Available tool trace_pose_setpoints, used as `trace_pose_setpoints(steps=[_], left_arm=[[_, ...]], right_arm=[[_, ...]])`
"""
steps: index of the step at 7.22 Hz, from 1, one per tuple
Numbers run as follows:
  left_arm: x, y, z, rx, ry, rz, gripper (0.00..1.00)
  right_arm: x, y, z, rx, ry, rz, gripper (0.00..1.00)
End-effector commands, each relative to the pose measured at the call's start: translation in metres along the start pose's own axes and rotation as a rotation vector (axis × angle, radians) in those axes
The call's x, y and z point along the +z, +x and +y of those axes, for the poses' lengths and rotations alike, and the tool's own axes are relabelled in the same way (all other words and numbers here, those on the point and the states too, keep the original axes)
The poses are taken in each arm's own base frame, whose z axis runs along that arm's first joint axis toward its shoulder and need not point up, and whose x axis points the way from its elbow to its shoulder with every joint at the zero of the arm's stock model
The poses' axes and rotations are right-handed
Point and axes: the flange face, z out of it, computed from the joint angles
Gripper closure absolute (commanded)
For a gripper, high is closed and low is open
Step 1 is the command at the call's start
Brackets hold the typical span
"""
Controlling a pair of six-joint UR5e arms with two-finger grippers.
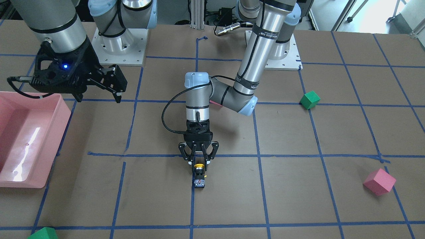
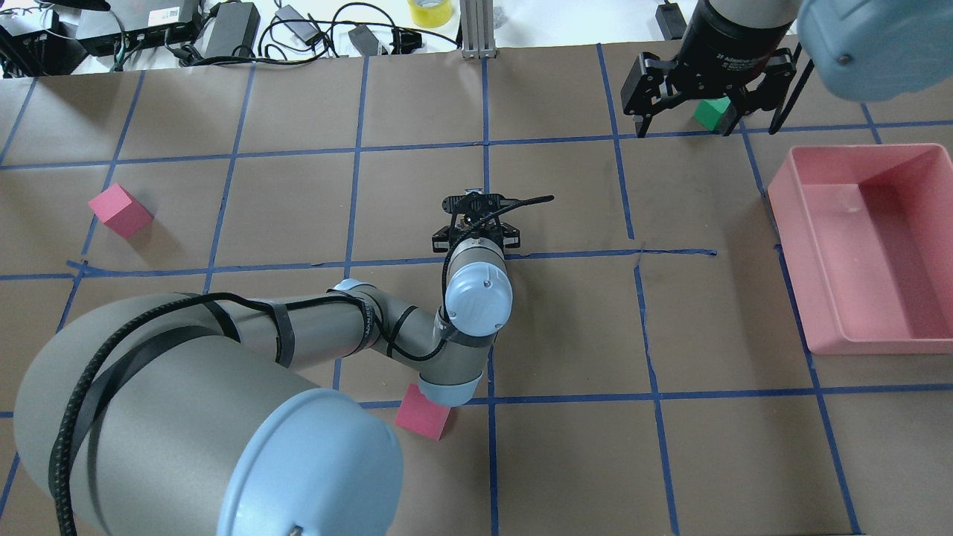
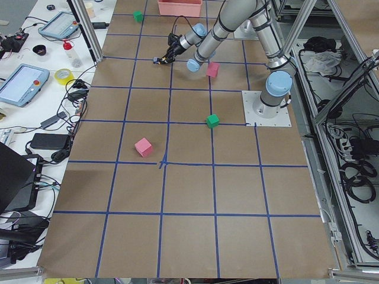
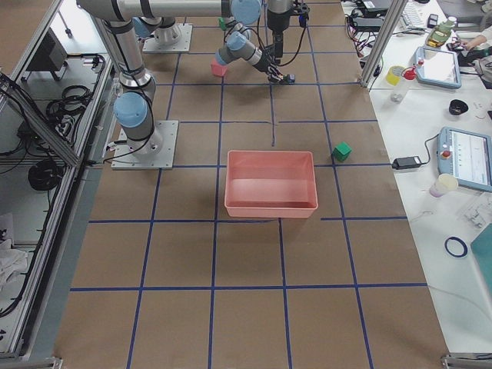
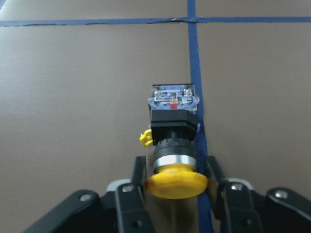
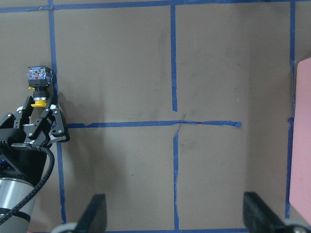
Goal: Align button upright
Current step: 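Lower the left gripper over the lying button and close on its body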
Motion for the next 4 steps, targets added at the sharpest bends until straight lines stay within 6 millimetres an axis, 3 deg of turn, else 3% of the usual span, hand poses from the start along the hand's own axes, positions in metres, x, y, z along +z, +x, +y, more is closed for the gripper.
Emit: trace_pose_setpoints(steps=[1,2,4], left_arm=[[-0.015,0.001,-0.019,-0.003,0.032,0.015,1.0],[-0.03,0.0,-0.035,-0.008,0.048,0.02,1.0],[-0.048,-0.006,-0.057,0.024,-0.104,0.002,1.0]], right_arm=[[-0.002,0.0,0.0,0.003,0.006,0.001,0.0],[-0.002,-0.001,0.0,0.003,0.005,-0.007,0.0],[-0.002,0.001,0.0,0.003,0.003,0.013,0.0]])
